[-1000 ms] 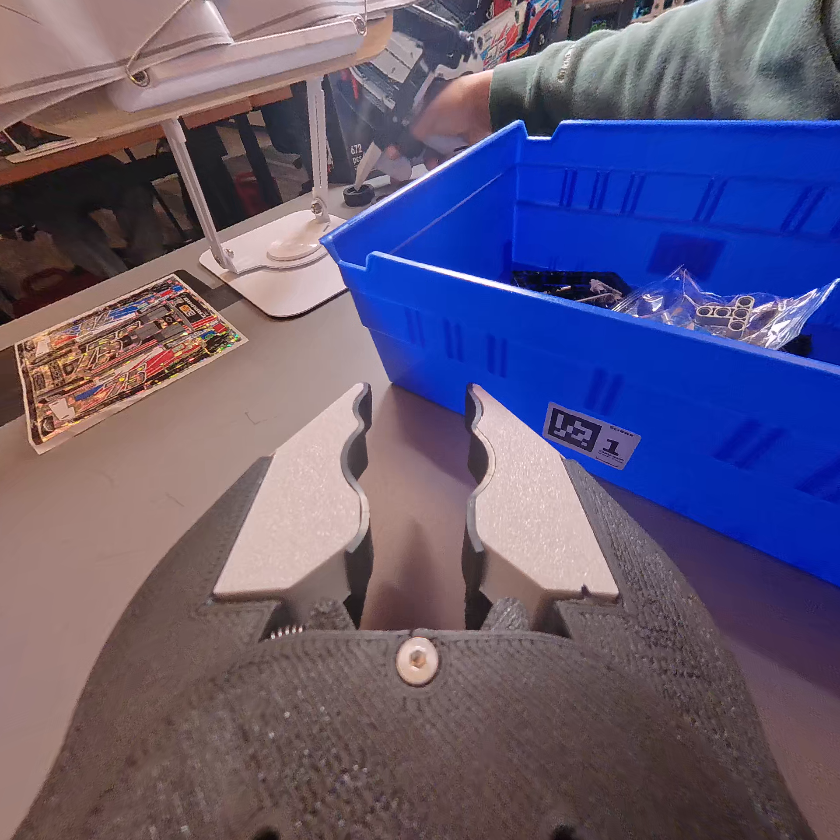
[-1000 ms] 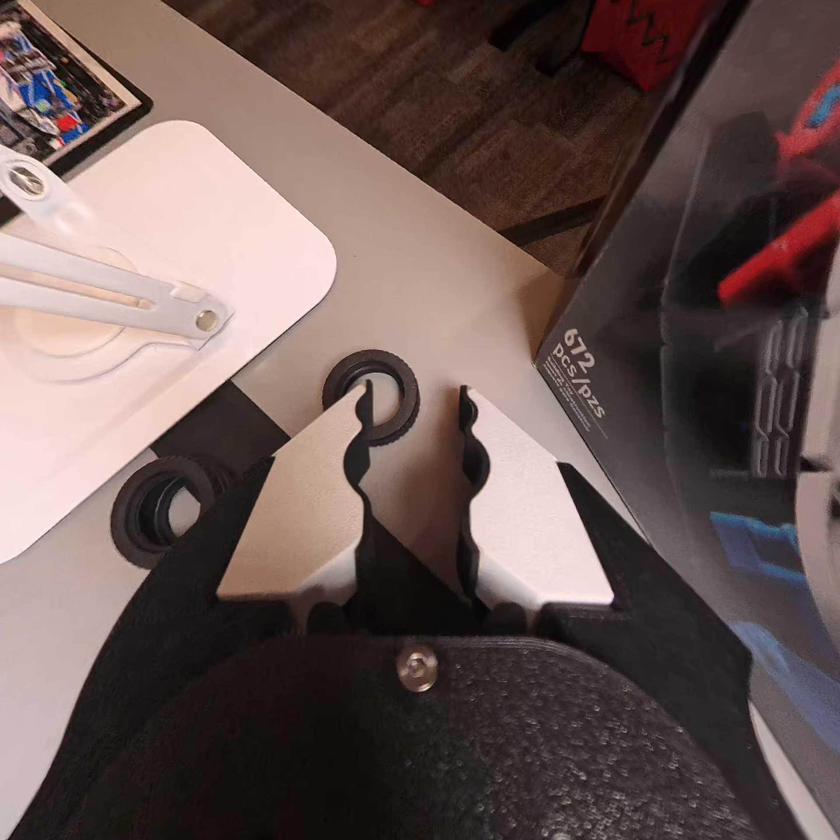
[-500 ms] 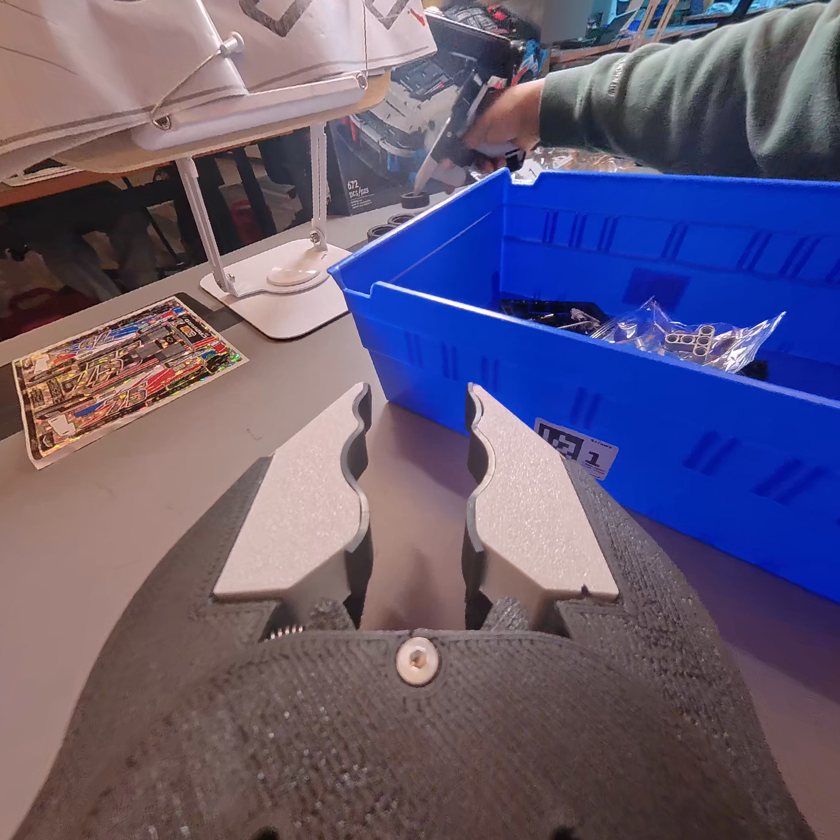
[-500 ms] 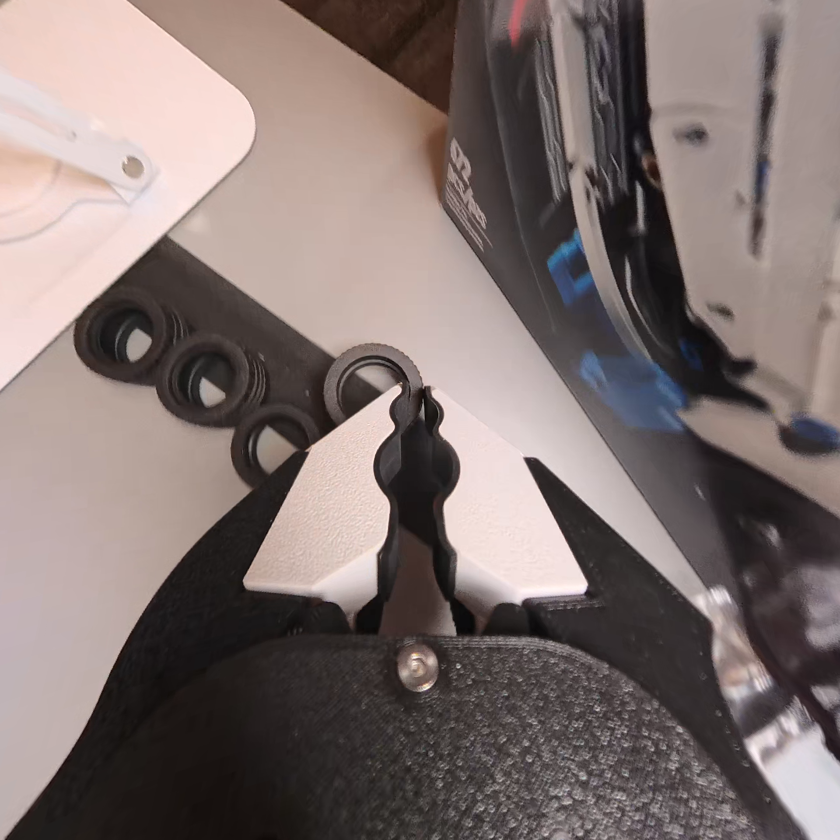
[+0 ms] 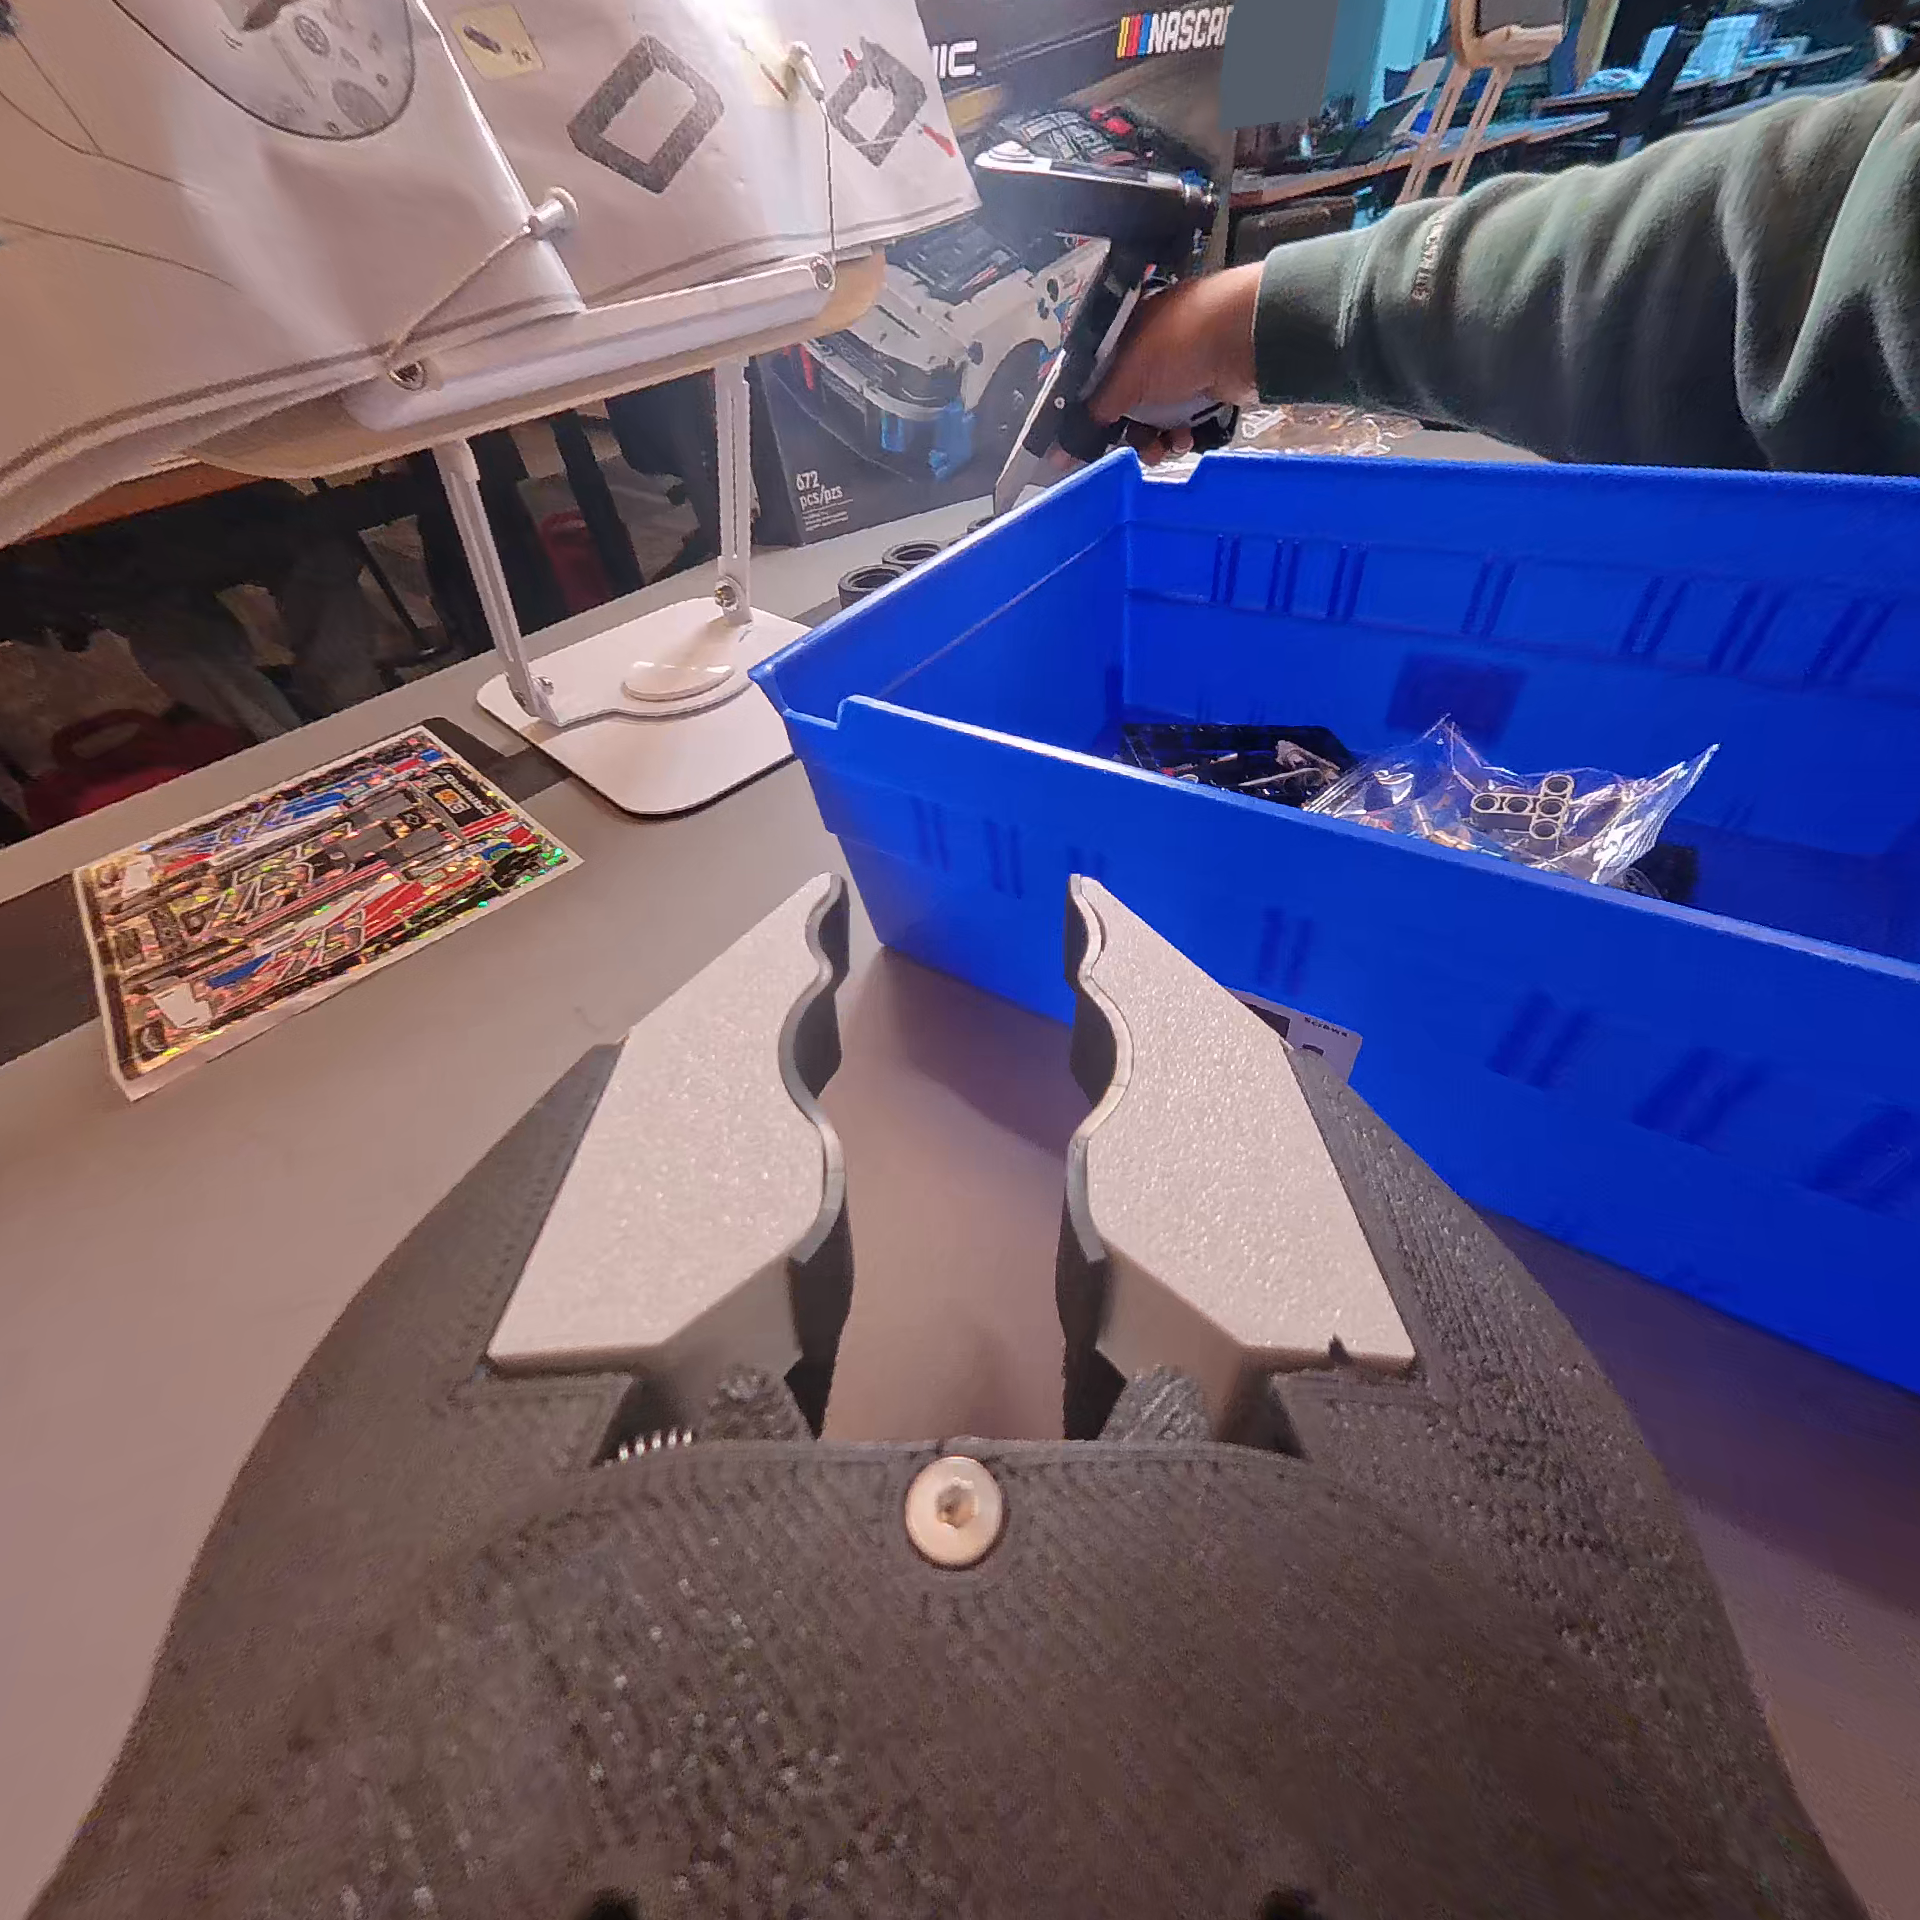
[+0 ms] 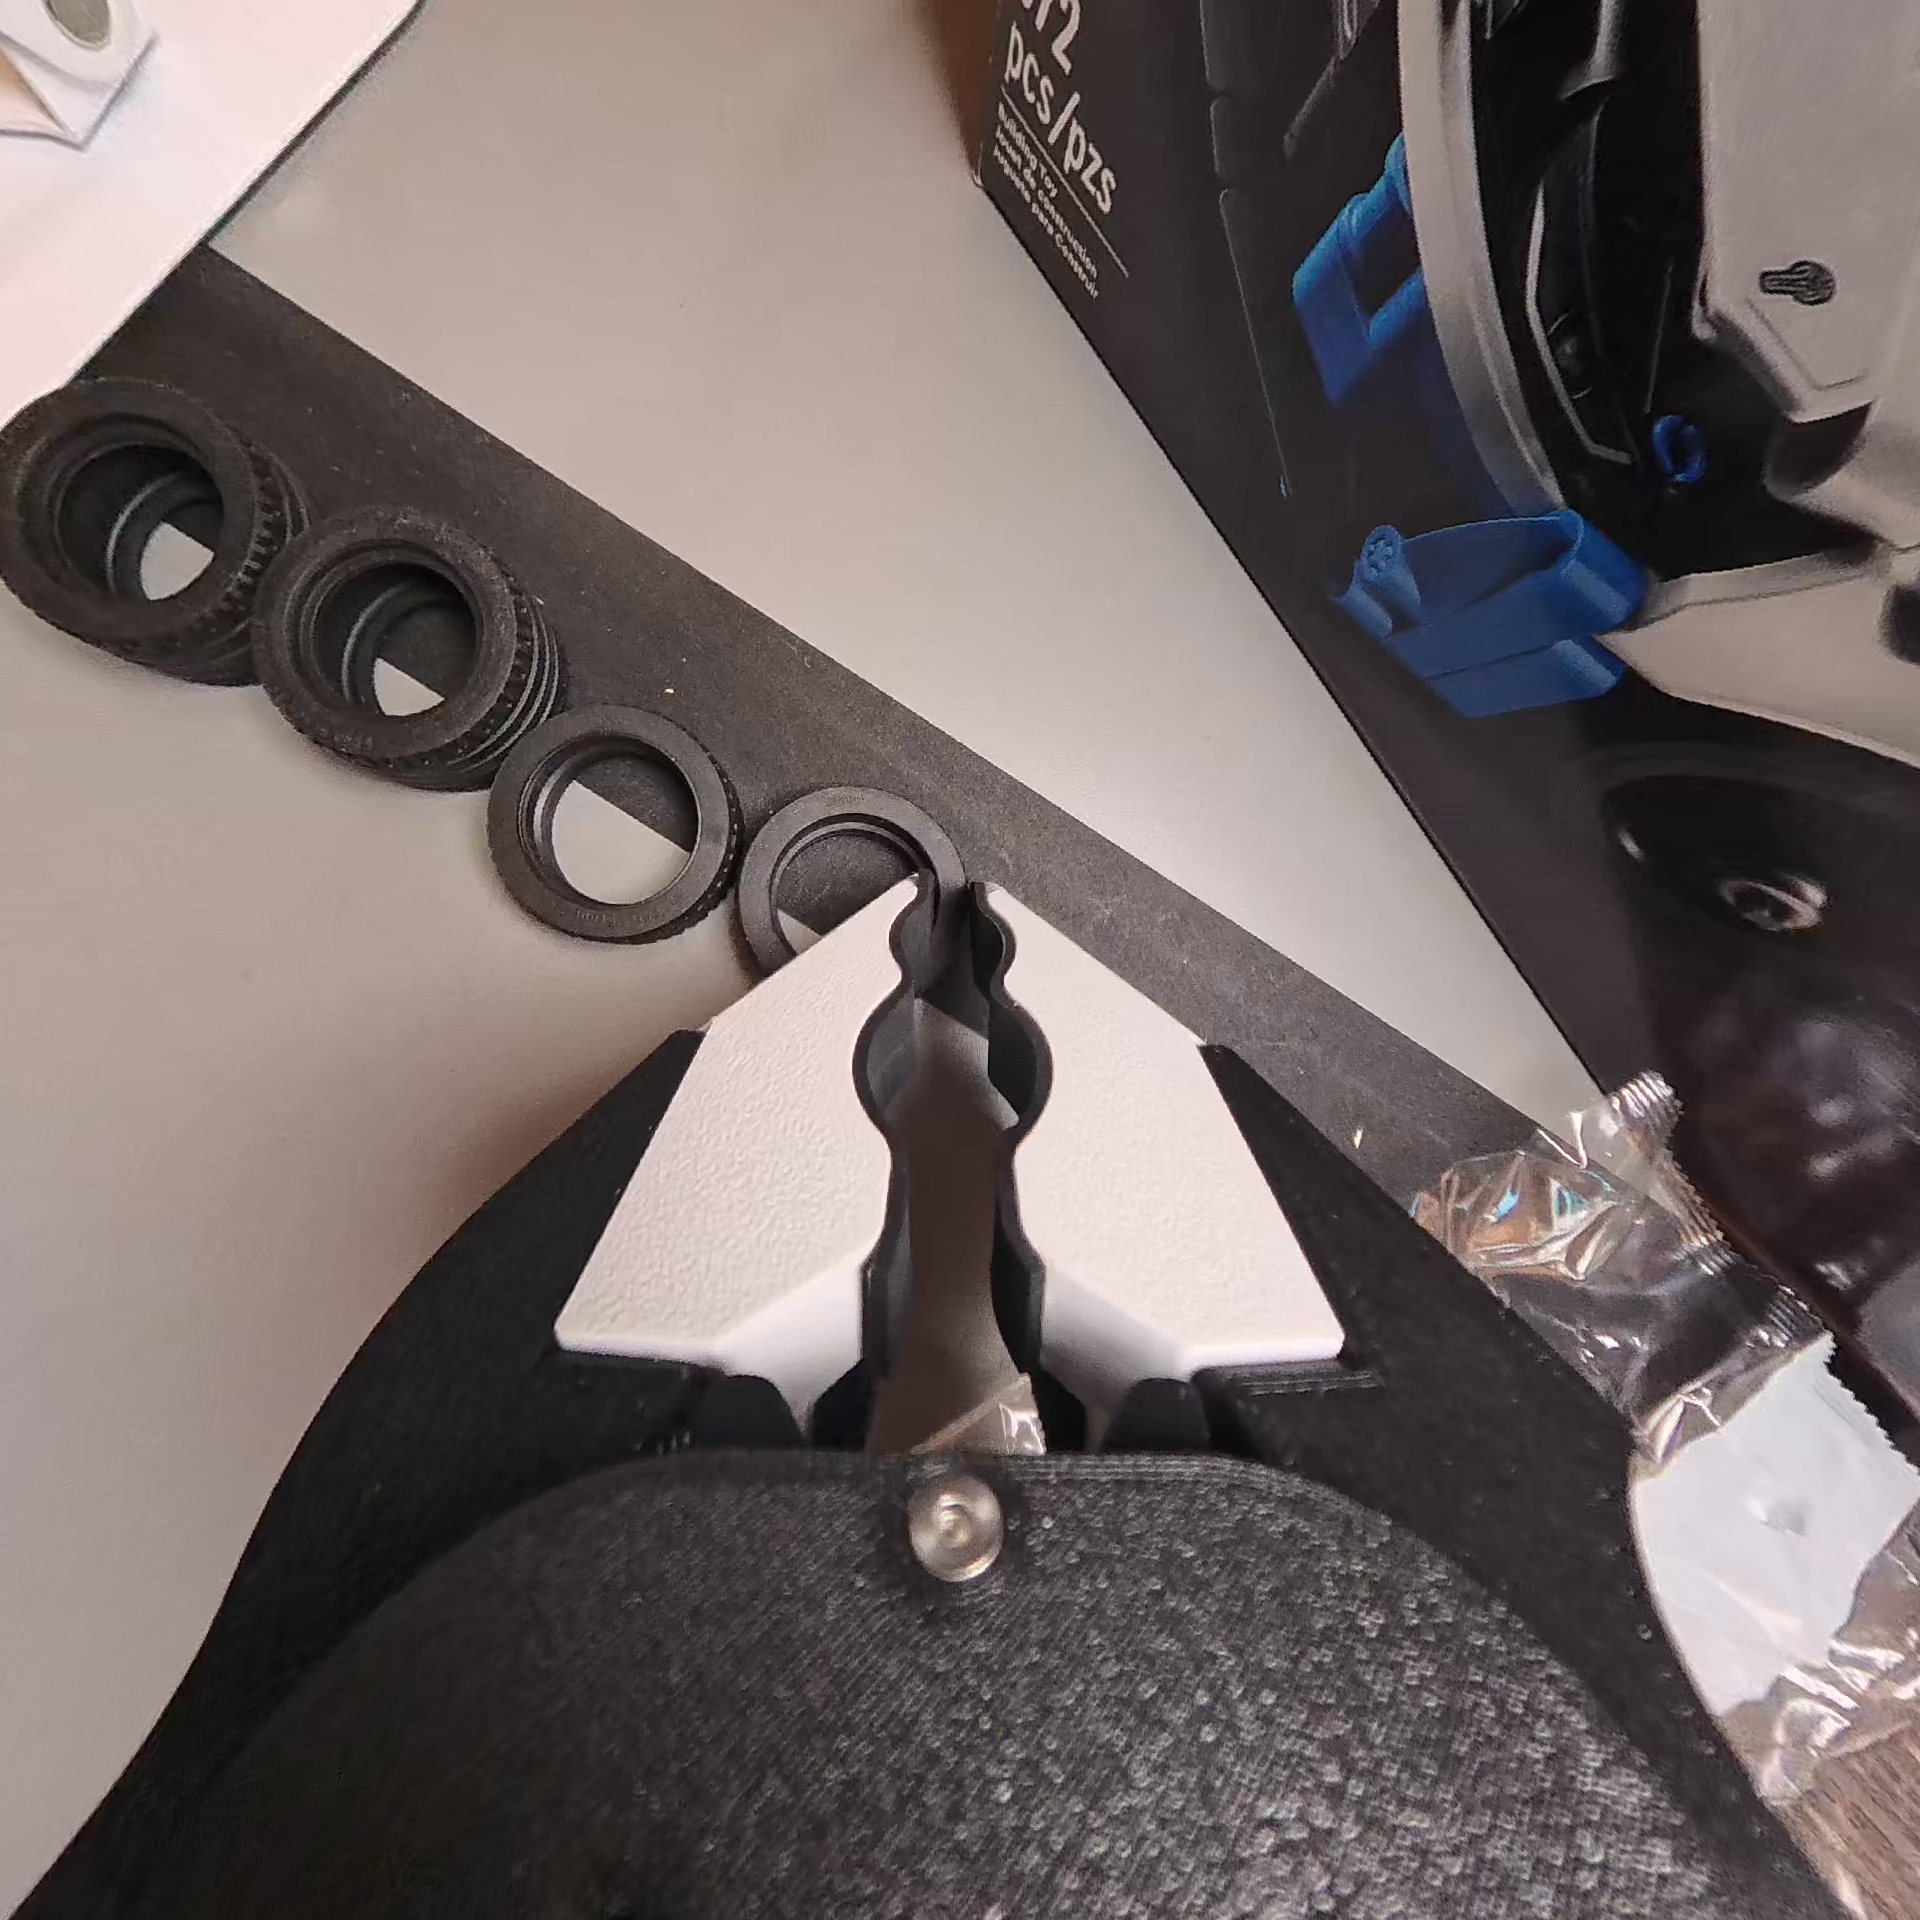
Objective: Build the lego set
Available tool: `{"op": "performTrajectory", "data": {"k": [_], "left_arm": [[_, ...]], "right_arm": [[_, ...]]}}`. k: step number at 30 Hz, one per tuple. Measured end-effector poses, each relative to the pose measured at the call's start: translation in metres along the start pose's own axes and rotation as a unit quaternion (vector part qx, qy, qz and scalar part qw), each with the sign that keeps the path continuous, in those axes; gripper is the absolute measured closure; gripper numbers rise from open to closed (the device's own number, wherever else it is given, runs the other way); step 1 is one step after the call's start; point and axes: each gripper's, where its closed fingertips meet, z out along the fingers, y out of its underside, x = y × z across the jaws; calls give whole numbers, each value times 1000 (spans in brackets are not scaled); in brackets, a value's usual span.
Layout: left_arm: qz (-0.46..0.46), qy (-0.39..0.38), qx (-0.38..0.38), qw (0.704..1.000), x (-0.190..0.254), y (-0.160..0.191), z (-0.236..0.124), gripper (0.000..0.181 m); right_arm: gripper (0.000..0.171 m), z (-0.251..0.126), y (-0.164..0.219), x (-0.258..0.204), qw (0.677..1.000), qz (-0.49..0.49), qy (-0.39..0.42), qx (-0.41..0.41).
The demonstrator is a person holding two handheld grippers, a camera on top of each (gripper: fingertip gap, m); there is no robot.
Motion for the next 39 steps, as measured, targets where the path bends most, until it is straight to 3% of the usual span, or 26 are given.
{"op": "performTrajectory", "data": {"k": [3, 6, 12, 18, 20, 23, 28, 32, 36, 39], "left_arm": [[-4, -6, 8, 1000, -3, -4, -5, 143], [-11, -6, 16, 1000, -5, -7, -7, 142], [-5, 1, 22, 1000, 1, -12, -10, 142], [1, 11, 22, 1000, 7, -13, -9, 142], [6, 8, 21, 1000, 7, -13, -11, 143], [11, -3, 24, 1000, 4, -14, -14, 143], [6, -10, 34, 999, -1, -19, -19, 142], [8, -4, 38, 999, 2, -22, -20, 142], [10, 7, 32, 999, 8, -19, -16, 142], [16, 5, 26, 1000, 9, -17, -15, 142]], "right_arm": [[166, -1, 0, -1, 1000, 11, -2, 9], [148, -9, 0, 0, 999, 28, 2, 36], [138, -48, -4, -30, 986, 12, -34, 162], [145, -19, 15, -76, 995, -55, -23, 85], [156, -12, 6, -73, 996, -39, -4, 81], [161, -3, -2, -67, 997, -22, 11, 69], [156, -6, -7, -71, 996, -5, -1, 87], [151, -26, -20, -95, 986, -38, -19, 160], [148, -18, -32, -135, 985, -45, -56, 154], [153, 2, -40, -137, 990, -67, -13, 122]]}}
